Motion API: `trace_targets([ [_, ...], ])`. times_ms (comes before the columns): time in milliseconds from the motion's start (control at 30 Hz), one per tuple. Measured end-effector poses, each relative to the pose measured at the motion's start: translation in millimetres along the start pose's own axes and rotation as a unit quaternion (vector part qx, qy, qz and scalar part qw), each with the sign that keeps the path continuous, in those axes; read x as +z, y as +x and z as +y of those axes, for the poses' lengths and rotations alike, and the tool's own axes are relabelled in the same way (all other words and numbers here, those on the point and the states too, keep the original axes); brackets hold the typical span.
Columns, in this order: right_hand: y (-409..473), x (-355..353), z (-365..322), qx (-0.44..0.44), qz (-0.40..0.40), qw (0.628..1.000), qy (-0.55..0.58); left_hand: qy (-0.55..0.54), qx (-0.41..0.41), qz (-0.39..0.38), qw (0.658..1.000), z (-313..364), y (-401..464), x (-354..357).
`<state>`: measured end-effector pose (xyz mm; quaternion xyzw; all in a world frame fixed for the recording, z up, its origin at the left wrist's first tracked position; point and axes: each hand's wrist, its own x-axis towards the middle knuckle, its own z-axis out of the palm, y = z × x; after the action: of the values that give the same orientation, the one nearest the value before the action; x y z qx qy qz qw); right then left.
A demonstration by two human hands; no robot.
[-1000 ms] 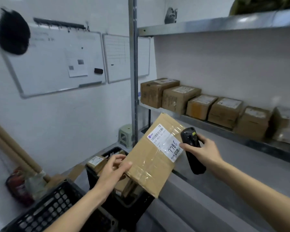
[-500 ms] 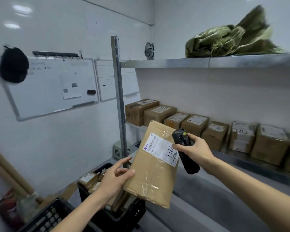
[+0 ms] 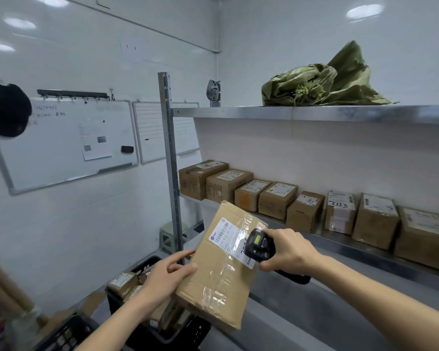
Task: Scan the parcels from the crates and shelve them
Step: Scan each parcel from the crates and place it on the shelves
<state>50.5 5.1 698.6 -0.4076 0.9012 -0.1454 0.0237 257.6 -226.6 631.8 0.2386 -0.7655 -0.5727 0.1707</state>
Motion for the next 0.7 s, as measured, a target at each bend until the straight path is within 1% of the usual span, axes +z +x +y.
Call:
trace_targets([
  [100, -1.3, -4.5, -14.4, -0.013, -0.017, 0.998, -0.057, 0.01, 0.006, -0.005, 1.0, -1.2, 6.5, -6.0],
  [233, -2.9, -9.8, -30.5, 0.012, -0.032, 0.994, -0.103, 0.019, 0.013, -0.017, 1.0, 0.2, 5.9, -11.7],
  [433, -4.3, -9.7, -49.6, 0.043, -0.035, 0.988, -0.141, 0.016, 0.018, -0.035, 0.999, -0.6, 5.2, -30.9],
  [700, -4.6, -9.8, -70.0, 0.071, -0.056, 0.984, -0.155, 0.027, 0.032, -0.034, 0.999, -6.1, 10.7, -51.3],
])
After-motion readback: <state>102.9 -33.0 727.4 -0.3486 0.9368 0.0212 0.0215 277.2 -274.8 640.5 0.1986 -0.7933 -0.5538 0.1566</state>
